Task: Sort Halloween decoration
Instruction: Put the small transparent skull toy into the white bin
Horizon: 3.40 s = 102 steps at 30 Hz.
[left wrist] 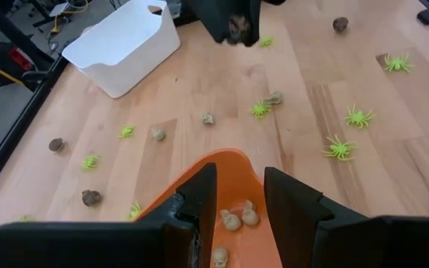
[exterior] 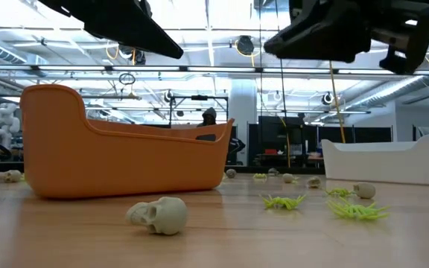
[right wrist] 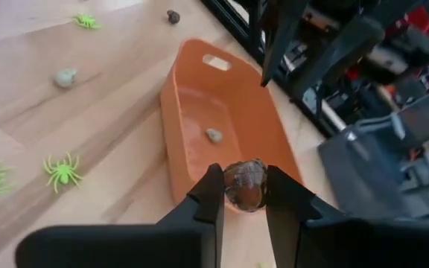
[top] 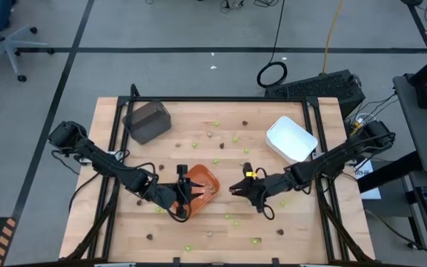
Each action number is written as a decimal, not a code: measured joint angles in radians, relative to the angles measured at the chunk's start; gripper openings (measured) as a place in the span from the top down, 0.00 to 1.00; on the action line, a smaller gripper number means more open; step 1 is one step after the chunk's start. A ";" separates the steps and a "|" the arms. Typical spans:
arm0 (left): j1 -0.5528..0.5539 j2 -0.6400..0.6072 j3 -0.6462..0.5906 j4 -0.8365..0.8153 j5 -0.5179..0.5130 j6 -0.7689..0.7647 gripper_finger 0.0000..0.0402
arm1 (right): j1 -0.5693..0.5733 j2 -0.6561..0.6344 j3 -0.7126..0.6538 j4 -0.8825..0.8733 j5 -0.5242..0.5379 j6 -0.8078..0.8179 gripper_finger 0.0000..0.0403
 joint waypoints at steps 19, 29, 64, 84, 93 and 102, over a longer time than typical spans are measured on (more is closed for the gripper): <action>0.000 -0.001 0.000 0.004 -0.007 0.000 0.72 | 0.000 -0.124 0.000 -0.073 0.000 0.035 0.88; 0.000 -0.001 0.000 0.008 -0.006 0.000 0.72 | 0.000 -0.127 0.000 -0.082 -0.001 0.260 0.88; 0.000 -0.001 0.000 0.082 0.025 0.015 0.72 | -0.006 -0.127 0.000 -0.093 0.050 0.806 0.88; 0.021 -0.001 0.000 0.078 0.021 -0.012 0.72 | -0.417 -0.422 -0.001 -0.976 0.117 0.760 0.88; 0.040 -0.001 0.000 0.078 0.018 -0.054 0.72 | -0.588 -0.419 -0.037 -1.051 0.189 0.734 0.88; 0.040 -0.001 0.000 0.079 0.015 -0.055 0.72 | -0.704 -0.418 -0.152 -0.917 0.181 0.694 0.88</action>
